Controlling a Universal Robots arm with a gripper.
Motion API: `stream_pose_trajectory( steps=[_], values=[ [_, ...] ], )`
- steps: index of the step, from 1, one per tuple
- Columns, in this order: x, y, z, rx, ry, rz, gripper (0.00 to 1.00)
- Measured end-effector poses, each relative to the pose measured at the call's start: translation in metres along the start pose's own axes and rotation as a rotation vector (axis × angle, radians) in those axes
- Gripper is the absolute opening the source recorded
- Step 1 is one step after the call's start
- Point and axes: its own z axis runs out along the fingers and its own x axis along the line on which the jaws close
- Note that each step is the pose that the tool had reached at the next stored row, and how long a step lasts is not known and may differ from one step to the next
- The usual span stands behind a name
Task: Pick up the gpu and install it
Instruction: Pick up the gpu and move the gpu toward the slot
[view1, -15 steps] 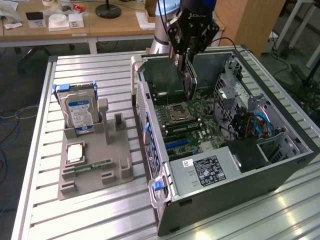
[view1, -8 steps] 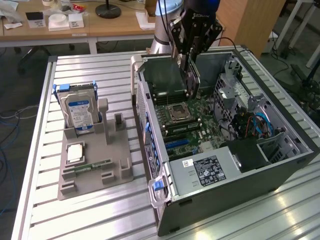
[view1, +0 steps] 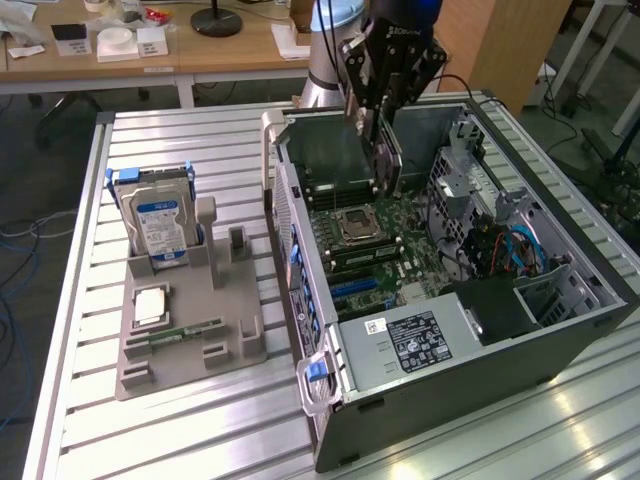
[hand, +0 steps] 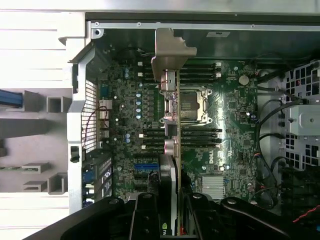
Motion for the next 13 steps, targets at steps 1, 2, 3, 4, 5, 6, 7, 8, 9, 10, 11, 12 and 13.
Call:
stream_pose_trajectory(
  steps=[1,2,3,4,5,6,7,8,9,10,11,12,13],
  values=[
    [-0.002,0.0000,0.0000,0.0001,0.0000,0.000,0.27],
    [-0.004,0.0001,0.0001,0.0000,0.0000,0.000,0.27],
    [-0.006,0.0001,0.0001,0.0000,0.0000,0.000,0.27],
    [-0.009,0.0002,0.0001,0.0001,0.0000,0.000,0.27],
    [-0.011,0.0003,0.0002,0.0000,0.0001,0.000,0.27],
    [-0.013,0.0003,0.0003,0.0000,0.0001,0.000,0.27],
    [-0.014,0.0004,0.0004,0.0000,0.0001,0.000,0.27],
    [-0.016,0.0006,0.0006,-0.0001,0.0000,0.000,0.27],
    [-0.017,0.0007,0.0009,0.0000,0.0000,0.000,0.27],
    [-0.018,0.0008,0.0012,0.0000,0.0000,0.001,0.27],
    [-0.019,0.0009,0.0015,0.0000,-0.0001,0.001,0.27],
    [-0.021,0.0009,0.0018,0.0000,-0.0001,0.002,0.27],
    [-0.022,0.0010,0.0021,0.0000,-0.0001,0.002,0.27]
  ],
)
